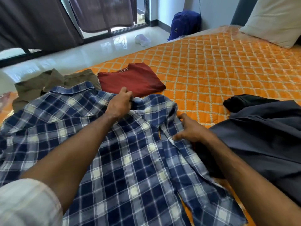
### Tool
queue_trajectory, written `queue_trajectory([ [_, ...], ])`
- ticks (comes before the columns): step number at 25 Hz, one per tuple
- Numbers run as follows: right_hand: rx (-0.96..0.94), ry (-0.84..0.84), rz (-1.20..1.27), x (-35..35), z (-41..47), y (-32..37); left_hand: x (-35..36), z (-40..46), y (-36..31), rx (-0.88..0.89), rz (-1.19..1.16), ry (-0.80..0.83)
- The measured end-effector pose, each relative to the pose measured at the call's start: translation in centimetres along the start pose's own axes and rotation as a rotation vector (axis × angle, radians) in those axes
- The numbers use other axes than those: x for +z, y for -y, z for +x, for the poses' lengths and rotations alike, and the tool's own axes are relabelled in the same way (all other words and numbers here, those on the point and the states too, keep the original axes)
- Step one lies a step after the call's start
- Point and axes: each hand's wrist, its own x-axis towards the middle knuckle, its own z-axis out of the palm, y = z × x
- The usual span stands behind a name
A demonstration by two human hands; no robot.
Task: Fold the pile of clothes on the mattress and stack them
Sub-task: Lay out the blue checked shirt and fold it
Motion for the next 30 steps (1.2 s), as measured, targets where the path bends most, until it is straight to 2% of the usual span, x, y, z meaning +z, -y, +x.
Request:
queue_trajectory([
  [3, 0.016, 0.007, 0.037, -2.3, -0.6, -0.3, -0.4, 1.4, -0.6, -0.134, -0.064, -0.182],
  [4, 0.018, -0.066, 0.060, -3.5, -0.8, -0.4, -0.5, 2.0, -0.6, -0.164, -0.087, -0.215],
  [6, 0.005, -0.323, 0.049, -5.8, -1.5, -0.4, -0.4, 2.8, -0.2, -0.183, -0.115, -0.200],
  [9, -0.077, -0.758, -0.388, -7.5, -3.4, -0.6, -0.4, 2.6, -0.6, -0.129, -0.167, -0.046],
  [11, -0.196, -0.864, -0.652, -5.8, -5.1, 0.0, -1.5, 0.5, -1.0, -0.027, -0.248, 0.052],
  [13, -0.403, -0.797, -0.716, -1.0, -7.4, 1.4, -2.4, -3.5, -0.7, 0.132, -0.088, -0.001],
  [15, -0.614, -0.606, -0.692, 5.4, -9.5, 3.2, -3.0, -9.0, 1.2, 0.228, 0.127, -0.065],
  [17, -0.707, -0.272, -0.602, 10.5, -10.1, 6.0, -4.0, -15.2, 4.5, 0.182, 0.200, -0.064],
  [19, -0.702, -0.001, -0.563, 14.5, -8.8, 9.4, -5.2, -21.7, 8.7, 0.015, 0.219, -0.019],
  [22, -0.660, 0.010, -0.598, 20.2, -7.4, 14.1, -6.7, -31.3, 15.5, -0.208, 0.266, 0.131],
  [24, -0.625, -0.002, -0.571, 23.4, -7.7, 16.4, -7.2, -36.4, 18.8, -0.240, 0.265, 0.209],
  [27, -0.661, 0.010, -0.612, 27.3, -9.2, 20.4, -8.2, -41.9, 22.5, -0.293, 0.226, 0.171],
  [30, -0.775, 0.072, -0.698, 30.3, -10.5, 24.2, -9.1, -43.2, 25.1, -0.400, 0.111, 0.031],
])
